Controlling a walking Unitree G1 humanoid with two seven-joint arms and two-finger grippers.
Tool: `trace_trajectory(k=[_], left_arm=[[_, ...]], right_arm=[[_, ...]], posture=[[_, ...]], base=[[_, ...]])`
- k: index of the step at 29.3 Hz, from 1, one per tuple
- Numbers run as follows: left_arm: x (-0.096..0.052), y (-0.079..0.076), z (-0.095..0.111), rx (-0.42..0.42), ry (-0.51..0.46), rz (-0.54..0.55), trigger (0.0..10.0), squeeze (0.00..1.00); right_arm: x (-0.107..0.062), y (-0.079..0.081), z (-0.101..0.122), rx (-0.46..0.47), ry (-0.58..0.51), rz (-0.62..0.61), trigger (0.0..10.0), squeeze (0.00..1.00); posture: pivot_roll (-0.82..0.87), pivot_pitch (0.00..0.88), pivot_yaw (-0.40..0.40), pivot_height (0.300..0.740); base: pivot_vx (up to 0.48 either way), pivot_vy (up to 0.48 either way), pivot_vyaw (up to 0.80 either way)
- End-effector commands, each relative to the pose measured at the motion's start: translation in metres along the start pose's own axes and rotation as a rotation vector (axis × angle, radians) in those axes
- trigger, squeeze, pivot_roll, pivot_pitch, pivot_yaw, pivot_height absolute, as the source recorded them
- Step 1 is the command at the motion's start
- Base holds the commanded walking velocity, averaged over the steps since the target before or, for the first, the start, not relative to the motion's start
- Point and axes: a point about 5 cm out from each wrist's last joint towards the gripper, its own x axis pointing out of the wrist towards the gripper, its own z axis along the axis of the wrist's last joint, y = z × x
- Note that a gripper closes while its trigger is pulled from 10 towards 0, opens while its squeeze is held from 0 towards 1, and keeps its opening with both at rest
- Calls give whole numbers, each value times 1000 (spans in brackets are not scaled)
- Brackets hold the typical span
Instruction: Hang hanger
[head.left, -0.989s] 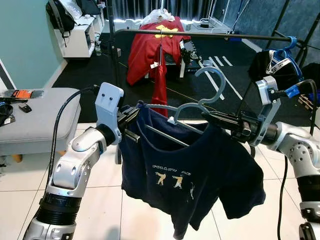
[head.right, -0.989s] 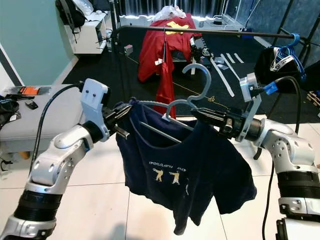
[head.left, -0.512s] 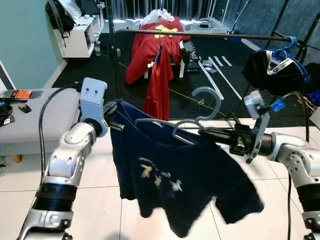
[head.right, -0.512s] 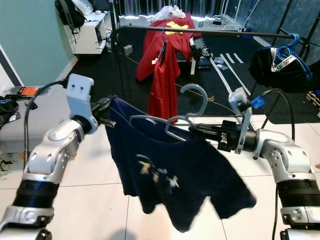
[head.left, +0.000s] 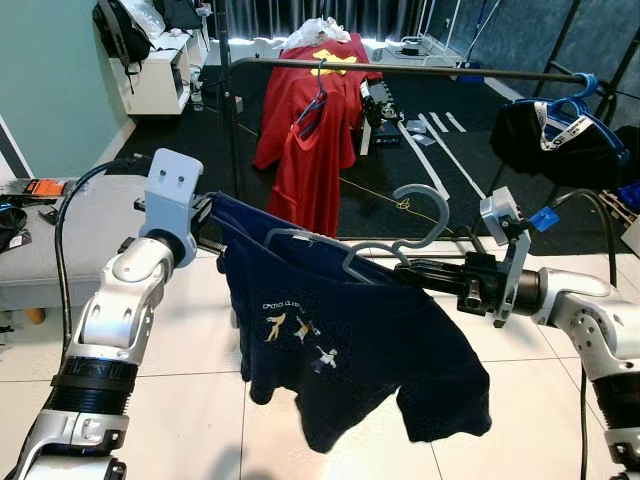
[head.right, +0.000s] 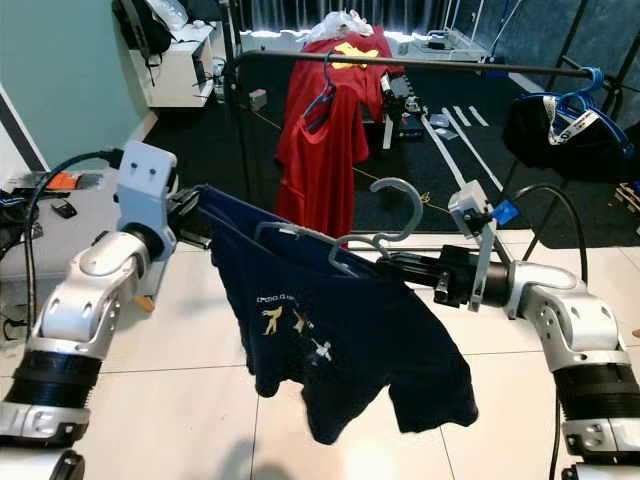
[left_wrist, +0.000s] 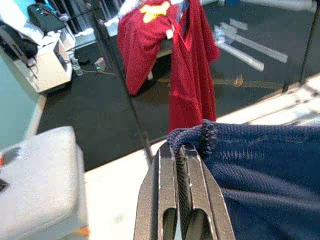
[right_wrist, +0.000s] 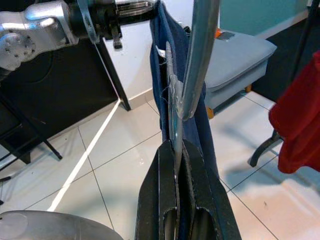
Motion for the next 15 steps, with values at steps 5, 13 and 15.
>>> trace_trajectory(k=[5,13,15], left_arm=[[-7,-33,-31,132,99,-146,0,0],[-7,-69,-28,107,69,-272,2078,0],[-4,-76,-20,99,38,-293,2039,0]], right_arm=[[-1,8,14,-7,-71,64,0,0],[5,9,10,-37,-33,63,0,0],[9,4,5,-76,8,9,0,0]], posture=[[-20,69,-29,740],[-22,68,-27,740],[-21,68,-28,740]], base=[[0,0,0],[0,0,0],[0,0,0]])
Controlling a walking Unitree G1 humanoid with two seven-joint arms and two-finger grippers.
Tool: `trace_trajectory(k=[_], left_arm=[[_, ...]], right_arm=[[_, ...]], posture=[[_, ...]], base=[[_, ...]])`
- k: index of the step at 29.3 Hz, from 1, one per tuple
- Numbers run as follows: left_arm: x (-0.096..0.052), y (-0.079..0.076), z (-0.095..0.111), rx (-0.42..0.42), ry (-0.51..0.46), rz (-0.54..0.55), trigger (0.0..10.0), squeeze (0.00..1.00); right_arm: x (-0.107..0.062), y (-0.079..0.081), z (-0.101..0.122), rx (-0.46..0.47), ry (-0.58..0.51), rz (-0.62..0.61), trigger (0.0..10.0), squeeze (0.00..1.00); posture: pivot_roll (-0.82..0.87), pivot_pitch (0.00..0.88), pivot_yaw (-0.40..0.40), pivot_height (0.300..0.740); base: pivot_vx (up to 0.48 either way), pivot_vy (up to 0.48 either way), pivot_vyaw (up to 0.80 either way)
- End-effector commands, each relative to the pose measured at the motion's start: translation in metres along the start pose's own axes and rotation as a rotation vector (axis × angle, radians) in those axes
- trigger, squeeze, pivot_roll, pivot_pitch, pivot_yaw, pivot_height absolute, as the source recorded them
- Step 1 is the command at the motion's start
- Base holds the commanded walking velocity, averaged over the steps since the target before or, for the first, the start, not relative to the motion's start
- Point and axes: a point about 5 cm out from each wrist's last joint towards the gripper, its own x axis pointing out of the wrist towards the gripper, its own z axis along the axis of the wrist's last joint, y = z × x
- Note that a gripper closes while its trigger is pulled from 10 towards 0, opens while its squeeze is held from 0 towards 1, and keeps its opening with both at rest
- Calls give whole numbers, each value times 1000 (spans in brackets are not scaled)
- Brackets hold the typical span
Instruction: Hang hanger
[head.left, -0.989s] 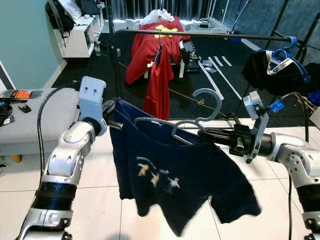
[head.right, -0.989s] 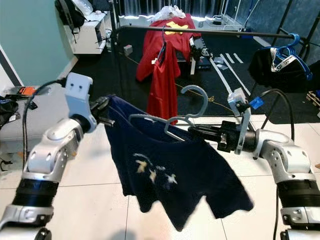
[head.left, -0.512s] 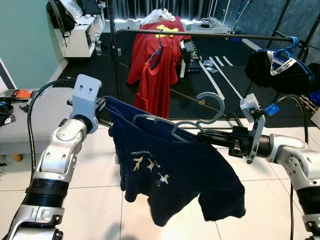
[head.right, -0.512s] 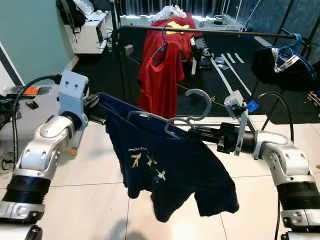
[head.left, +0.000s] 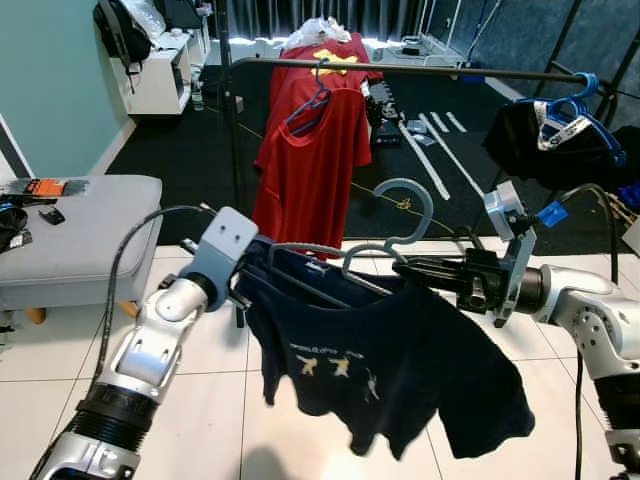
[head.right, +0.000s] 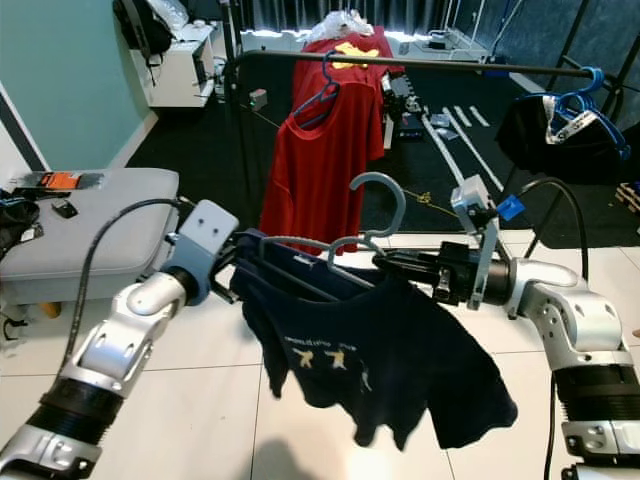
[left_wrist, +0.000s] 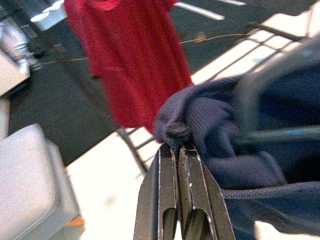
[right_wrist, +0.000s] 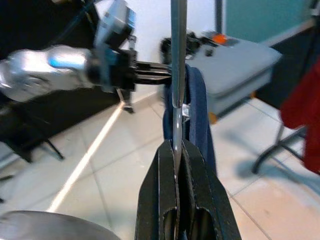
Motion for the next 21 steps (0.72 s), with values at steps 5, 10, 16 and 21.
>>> trace_trajectory(k=[5,10,16,21], left_arm=[[5,-4,15,8,-68,-21,1608,0],[5,3,18,15,-81,7,980,0],[-2,69,33,21,-124,280,0,0],[-4,67,20,61,-59,253,10000,0]], right_arm=[[8,-4,-9,-78,77,-51,0,0],[8,-4,-14,-92,113,-56,0,0],[1,3,-30,-67,171,-41,0,0],[1,6,-16,-40,68,-3,0,0]], posture=[[-22,67,-24,740],[-20,68,-26,740],[-18,71,-21,740],[-19,71,-19,740]], base=[[0,0,0],[0,0,0],[0,0,0],[0,0,0]])
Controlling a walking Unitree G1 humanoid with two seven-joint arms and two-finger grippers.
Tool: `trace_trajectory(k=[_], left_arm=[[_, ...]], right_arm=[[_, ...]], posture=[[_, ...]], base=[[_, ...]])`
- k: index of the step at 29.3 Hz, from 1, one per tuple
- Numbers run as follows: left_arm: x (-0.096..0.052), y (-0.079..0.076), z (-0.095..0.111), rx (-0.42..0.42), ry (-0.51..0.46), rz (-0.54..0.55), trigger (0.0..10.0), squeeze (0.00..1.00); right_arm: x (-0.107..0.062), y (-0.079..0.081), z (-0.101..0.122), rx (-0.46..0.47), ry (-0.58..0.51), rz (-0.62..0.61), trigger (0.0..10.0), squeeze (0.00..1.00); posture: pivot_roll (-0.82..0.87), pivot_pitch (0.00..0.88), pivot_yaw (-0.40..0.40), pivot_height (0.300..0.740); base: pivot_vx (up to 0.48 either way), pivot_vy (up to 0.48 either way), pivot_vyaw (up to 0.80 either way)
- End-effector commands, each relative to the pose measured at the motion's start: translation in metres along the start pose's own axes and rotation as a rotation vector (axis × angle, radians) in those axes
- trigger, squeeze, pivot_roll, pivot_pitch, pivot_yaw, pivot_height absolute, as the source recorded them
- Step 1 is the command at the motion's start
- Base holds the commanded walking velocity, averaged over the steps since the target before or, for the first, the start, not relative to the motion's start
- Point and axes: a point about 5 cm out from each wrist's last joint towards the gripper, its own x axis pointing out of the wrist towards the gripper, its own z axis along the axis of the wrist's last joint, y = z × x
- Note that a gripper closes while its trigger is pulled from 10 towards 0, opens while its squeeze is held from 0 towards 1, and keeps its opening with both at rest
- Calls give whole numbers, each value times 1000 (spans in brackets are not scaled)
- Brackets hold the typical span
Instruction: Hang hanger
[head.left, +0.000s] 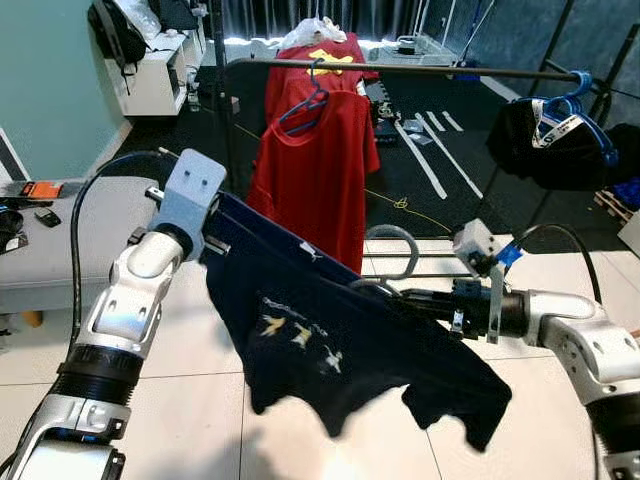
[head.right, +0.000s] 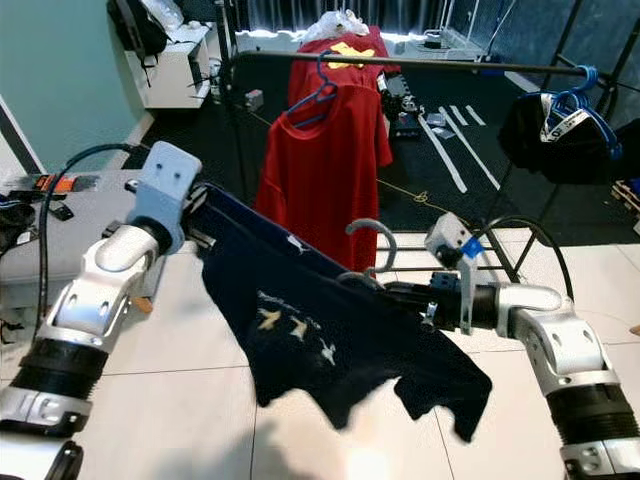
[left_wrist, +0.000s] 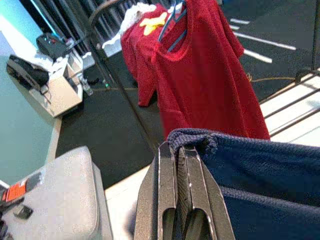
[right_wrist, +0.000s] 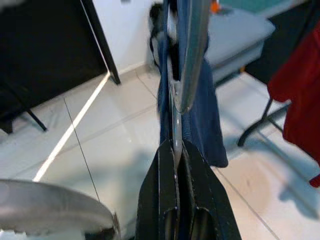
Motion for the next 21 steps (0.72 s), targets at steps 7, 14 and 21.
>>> trace_trajectory(k=[7,14,21], left_arm=[[-8,-3,-23,59,95,-18,10000,0],[-8,-6,-25,57,104,-34,10000,0],[-12,-3,-43,73,180,-6,10000,0]], right_arm=[[-8,0,25,0,-127,38,0,0],[-10,-1,32,-7,-155,43,0,0],[-13,-4,35,-38,-172,-11,0,0]], posture=[[-23,68,-24,740],[-21,64,-26,740],[-21,57,-26,740]], base=[[0,0,0],[0,0,0],[0,0,0]])
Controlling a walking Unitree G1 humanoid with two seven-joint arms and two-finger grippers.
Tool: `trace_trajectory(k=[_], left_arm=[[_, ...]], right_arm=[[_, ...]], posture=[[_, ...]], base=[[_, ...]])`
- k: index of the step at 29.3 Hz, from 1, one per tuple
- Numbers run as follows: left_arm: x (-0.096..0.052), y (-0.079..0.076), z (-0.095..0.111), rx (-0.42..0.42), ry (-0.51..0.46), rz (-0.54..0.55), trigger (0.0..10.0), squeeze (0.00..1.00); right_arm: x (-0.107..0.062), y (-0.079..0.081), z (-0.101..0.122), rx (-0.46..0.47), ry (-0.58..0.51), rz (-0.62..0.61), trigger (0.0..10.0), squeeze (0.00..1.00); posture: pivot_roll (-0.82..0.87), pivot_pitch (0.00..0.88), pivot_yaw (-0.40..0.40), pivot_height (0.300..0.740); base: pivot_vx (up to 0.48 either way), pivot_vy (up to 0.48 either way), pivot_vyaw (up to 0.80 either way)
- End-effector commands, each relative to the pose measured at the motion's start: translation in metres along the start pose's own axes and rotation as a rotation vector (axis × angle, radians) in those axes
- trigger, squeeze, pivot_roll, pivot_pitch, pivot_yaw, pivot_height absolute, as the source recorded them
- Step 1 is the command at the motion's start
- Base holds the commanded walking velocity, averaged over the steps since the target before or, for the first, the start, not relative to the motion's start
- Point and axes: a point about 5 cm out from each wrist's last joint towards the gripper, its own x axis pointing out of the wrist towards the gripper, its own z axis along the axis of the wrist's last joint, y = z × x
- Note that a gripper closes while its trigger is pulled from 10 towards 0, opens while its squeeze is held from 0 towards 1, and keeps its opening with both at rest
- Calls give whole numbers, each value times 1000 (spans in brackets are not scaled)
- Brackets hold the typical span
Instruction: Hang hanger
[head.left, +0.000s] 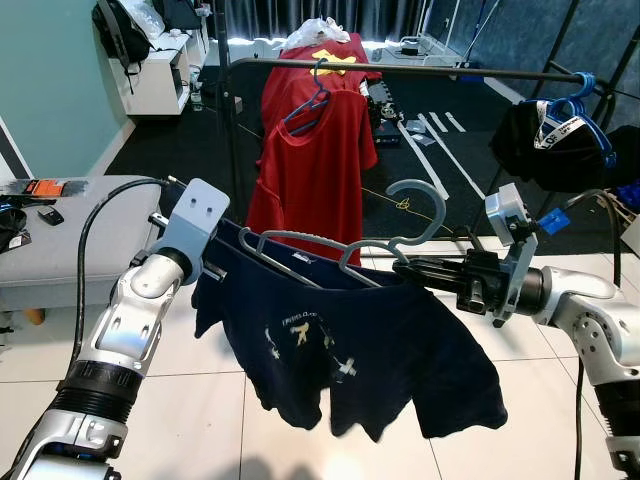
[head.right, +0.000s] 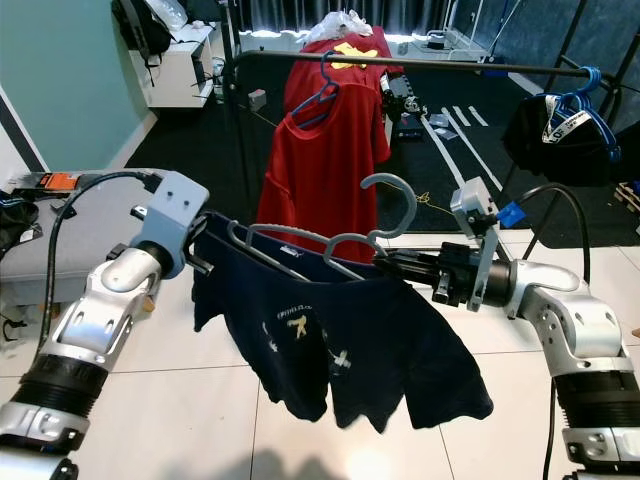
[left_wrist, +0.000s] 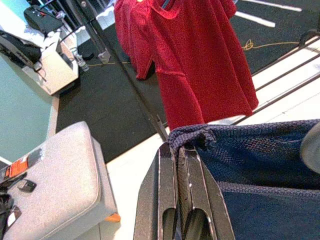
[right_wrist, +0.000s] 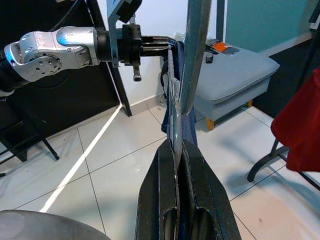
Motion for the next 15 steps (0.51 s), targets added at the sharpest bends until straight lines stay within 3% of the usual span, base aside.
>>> trace_trajectory(k=[1,4,5,6,7,8,9,10,11,12,14,15], left_arm=[[-4,5,-16,29,68,23,10000,0],[-4,3,-16,24,69,11,10000,0],[-5,-5,-13,3,45,-33,10000,0],[-7,-23,0,-65,-27,-141,10000,0],[-7,-23,0,-65,-27,-141,10000,0],[-10,-41,15,-139,-101,-246,10000,0],[-10,-41,15,-139,-101,-246,10000,0],[-13,-56,30,-191,-171,-336,9961,0],[-13,-56,30,-191,-171,-336,9961,0],[-16,-68,43,-230,-230,-399,8588,0],[-18,-81,63,-283,-299,-455,7961,0],[-18,-81,63,-283,-299,-455,7961,0]], right_arm=[[-5,-3,10,-43,-37,-35,0,0],[-5,-5,13,-58,-63,-66,0,0],[-3,-11,20,-82,-117,-132,0,0],[2,-21,29,-137,-189,-252,0,0],[2,-21,29,-137,-189,-252,0,0],[7,-28,37,-173,-261,-347,0,0],[7,-28,37,-173,-261,-347,0,0],[13,-33,42,-182,-335,-418,0,0],[13,-33,42,-182,-335,-418,0,0],[20,-34,44,-176,-384,-460,0,0],[32,-36,40,-140,-425,-511,0,0],[32,-36,40,-140,-425,-511,0,0]], posture=[[-21,57,-26,740],[-21,57,-26,740],[-23,57,-24,740],[-28,59,-23,740],[-28,59,-23,740],[-26,59,-25,740],[-26,59,-25,740],[-21,61,-28,740],[-21,61,-28,740],[-18,61,-30,740],[-17,63,-31,740],[-17,63,-31,740]], base=[[0,0,0],[0,0,0],[0,0,0],[0,0,0],[0,0,0],[0,0,0],[0,0,0],[0,0,0],[0,0,0],[0,0,0],[0,0,0],[0,0,0]])
